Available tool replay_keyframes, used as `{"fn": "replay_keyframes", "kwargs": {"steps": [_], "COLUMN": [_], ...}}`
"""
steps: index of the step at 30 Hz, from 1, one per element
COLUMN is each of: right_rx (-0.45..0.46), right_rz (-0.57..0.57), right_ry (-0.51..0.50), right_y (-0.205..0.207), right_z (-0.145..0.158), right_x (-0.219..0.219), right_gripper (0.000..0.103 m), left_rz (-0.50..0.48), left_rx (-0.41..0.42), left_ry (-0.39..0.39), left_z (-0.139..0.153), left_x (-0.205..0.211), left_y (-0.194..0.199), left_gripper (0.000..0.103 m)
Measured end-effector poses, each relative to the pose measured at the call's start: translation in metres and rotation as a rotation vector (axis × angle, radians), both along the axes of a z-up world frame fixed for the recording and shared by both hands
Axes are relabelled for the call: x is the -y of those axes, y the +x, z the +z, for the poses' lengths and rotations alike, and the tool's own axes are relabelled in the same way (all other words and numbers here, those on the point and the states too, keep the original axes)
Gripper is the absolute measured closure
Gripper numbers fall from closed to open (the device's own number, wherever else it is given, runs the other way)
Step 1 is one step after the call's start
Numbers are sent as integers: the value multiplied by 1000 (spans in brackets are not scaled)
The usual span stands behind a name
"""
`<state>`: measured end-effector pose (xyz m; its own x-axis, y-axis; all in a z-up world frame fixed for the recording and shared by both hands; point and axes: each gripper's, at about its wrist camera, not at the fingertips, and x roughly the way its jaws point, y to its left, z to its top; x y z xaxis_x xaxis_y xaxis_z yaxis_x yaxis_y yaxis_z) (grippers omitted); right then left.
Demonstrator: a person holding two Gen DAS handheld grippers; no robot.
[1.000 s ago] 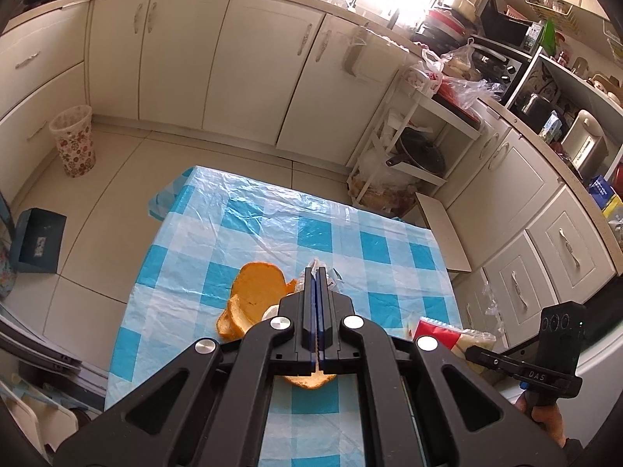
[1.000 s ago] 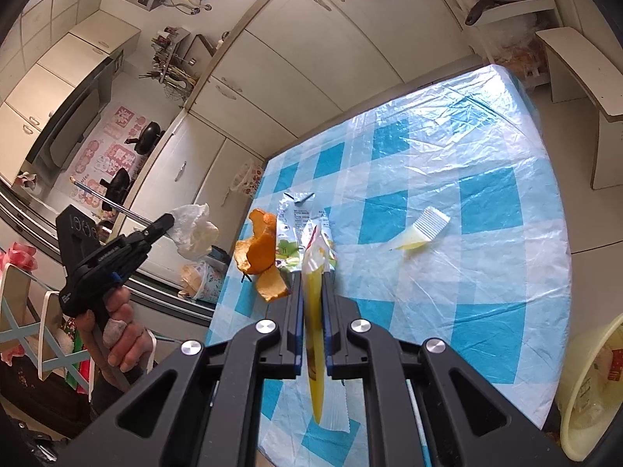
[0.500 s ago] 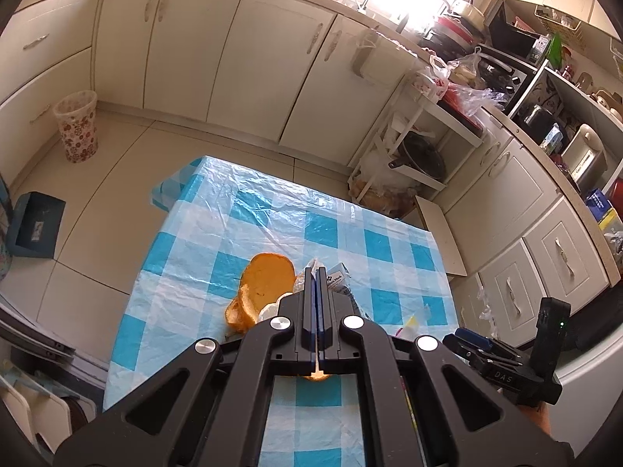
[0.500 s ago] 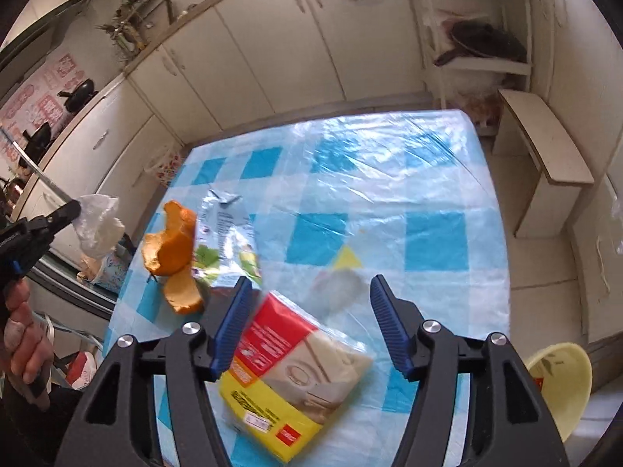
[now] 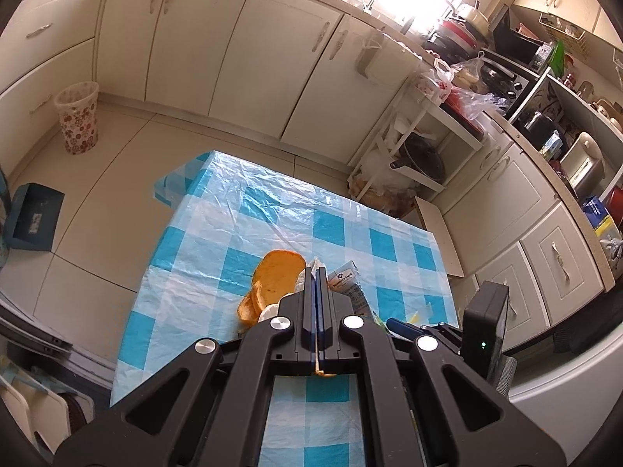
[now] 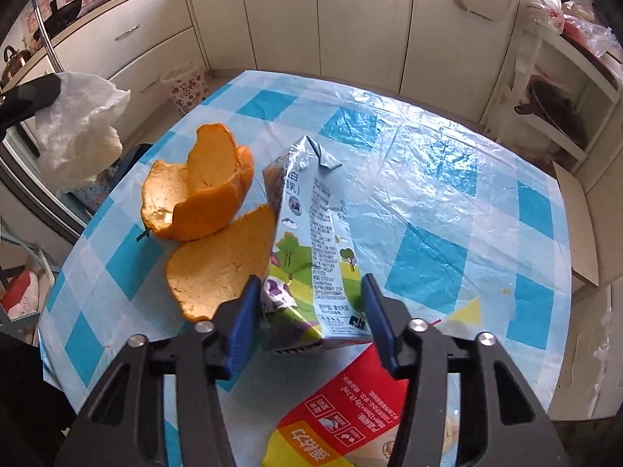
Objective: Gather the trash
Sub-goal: 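Grasp the bread crust with the left tool while the right tool grasps the milk carton, then carry the bread crust and milk carton to the yellow basin and release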
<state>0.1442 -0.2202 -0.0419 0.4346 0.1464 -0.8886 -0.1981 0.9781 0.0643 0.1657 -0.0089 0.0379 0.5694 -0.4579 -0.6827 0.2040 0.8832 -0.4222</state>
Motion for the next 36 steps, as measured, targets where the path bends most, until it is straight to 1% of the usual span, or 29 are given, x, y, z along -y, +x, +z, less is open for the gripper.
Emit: {"fn": "replay_keyframes", "kwargs": {"steps": [2,3,5,7,8,11,15,16,17,19,27,32,36], "right_rx": [3,0,-2,-13,-18,-12,29,41,48,62,91,109,113], "right_rz": [-14,-23,-58,-106,-135,-196,-226,-226,-226,-224,-271,-338,-402], "right_ry": [9,35,92,194,257,406,587,618,629,620,601,571,549], "right_y": [2,3,2,1,0,-7,-15,-18,-21,-27,-52,-75,-98], "right_z": [-1,1,3,5,6,12,26,31,35,42,54,55,52], "right_x": [5,9,20,36,45,69,89,94,97,104,141,174,209], "right_gripper": [64,65,72,77,78,78,78,78,78,78,78,78,78], "left_rz": [-1,-1,-2,-4,-5,-9,-17,-20,-23,-31,-94,-148,-212], "left_rx": [4,6,9,11,12,10,6,5,5,5,22,25,20], "left_ry": [0,1,-1,-6,-7,-7,-3,-3,-2,4,6,-8,-27], "left_z": [1,2,3,4,5,4,2,2,2,1,6,10,13], "left_x": [-2,-2,-3,-3,-2,0,6,7,9,15,43,71,104], "left_y": [0,0,0,0,0,-1,0,-1,-1,-2,-10,-20,-35], "left_gripper": [102,102,102,102,102,102,102,102,102,102,102,102,102]}}
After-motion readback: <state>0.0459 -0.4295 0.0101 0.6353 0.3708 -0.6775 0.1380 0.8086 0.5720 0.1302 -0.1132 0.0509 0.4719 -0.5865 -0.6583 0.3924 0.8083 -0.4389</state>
